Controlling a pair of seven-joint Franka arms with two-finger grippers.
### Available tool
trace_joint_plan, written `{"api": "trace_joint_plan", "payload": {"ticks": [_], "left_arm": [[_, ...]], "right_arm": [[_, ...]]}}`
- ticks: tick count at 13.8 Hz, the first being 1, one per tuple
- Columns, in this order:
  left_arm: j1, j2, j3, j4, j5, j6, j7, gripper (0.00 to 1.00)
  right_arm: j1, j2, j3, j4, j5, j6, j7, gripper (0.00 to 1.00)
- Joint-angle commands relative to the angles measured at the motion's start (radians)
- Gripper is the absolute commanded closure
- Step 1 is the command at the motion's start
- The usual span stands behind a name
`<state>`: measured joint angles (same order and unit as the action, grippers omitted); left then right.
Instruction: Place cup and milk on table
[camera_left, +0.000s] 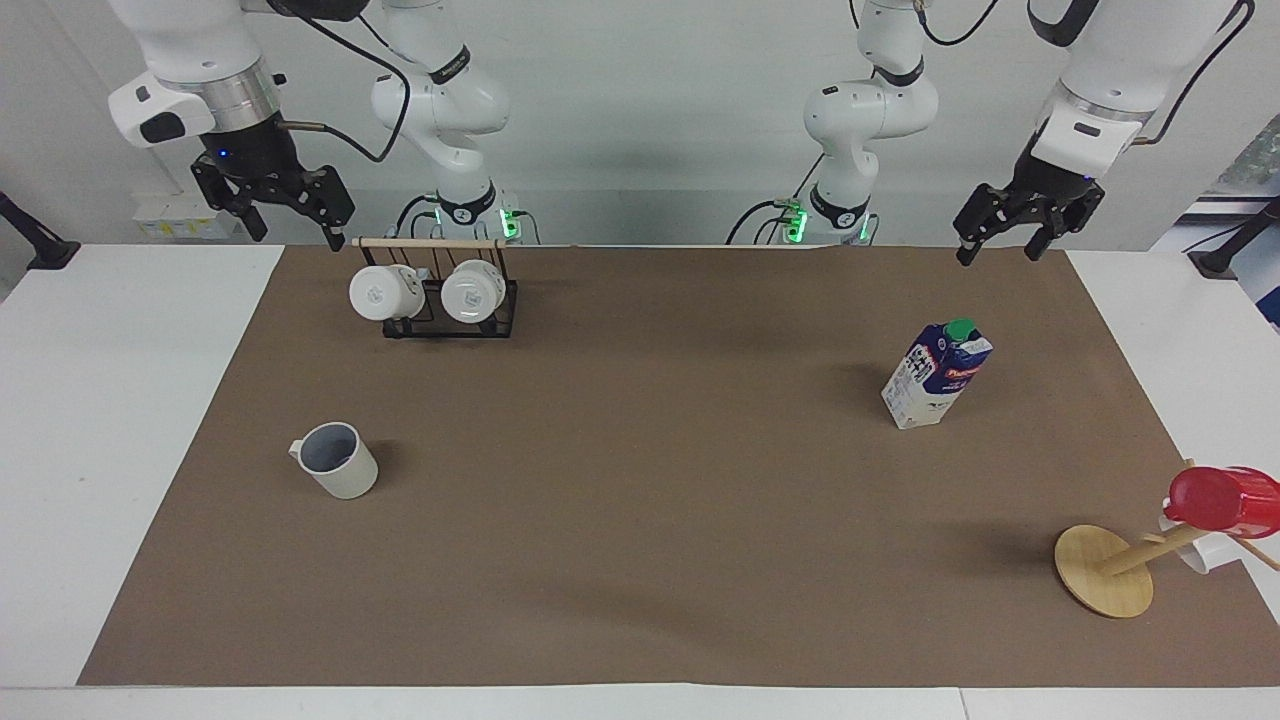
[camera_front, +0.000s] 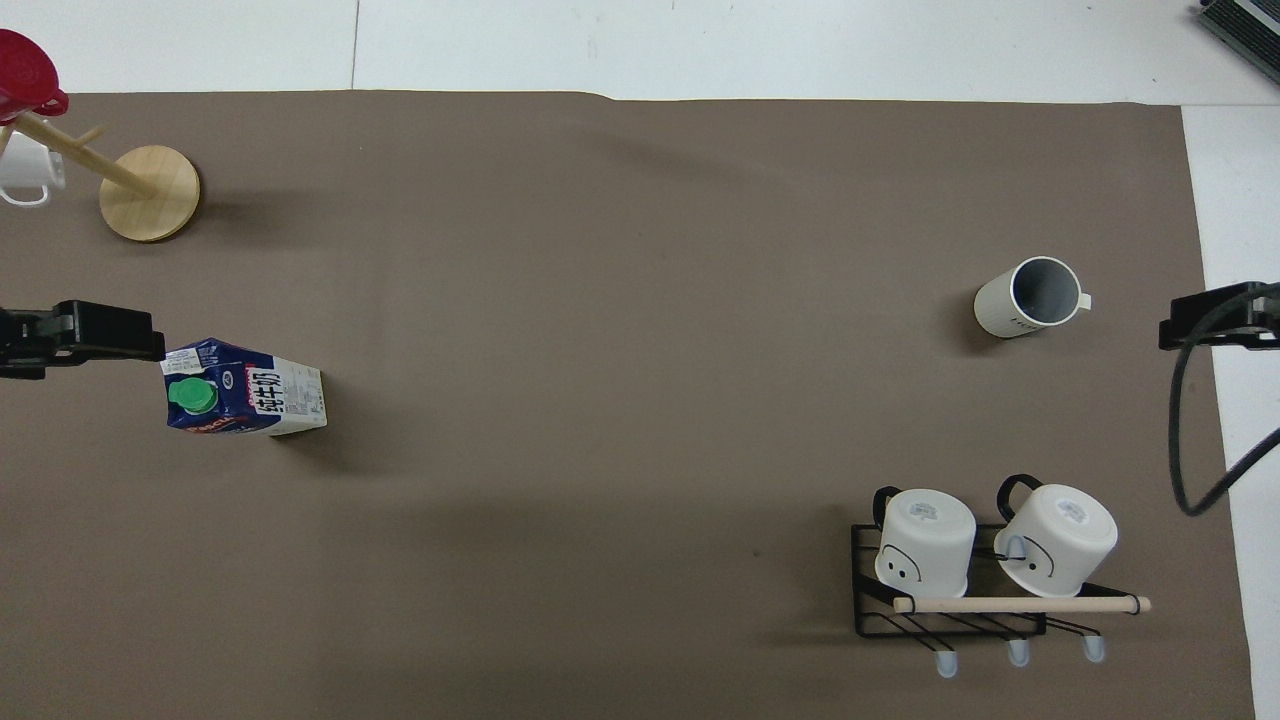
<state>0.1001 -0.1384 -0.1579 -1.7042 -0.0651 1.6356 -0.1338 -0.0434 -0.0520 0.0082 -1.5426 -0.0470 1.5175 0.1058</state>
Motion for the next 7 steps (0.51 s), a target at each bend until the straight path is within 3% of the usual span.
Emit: {"api": "trace_joint_plan", "payload": {"ticks": [1, 7], "left_arm": [[0.004, 0.011, -0.005, 0.028, 0.018, -0.034, -0.013, 0.00], [-0.010, 0.003, -0.011, 0.037, 0.021, -0.050, -0.001, 0.00]], "right_arm": [[-0.004, 0.001, 0.007, 0.002, 0.004, -0.002, 0.009, 0.00], [-0.004, 0.001, 0.009, 0.004, 0.004, -0.002, 0.005, 0.00]]}}
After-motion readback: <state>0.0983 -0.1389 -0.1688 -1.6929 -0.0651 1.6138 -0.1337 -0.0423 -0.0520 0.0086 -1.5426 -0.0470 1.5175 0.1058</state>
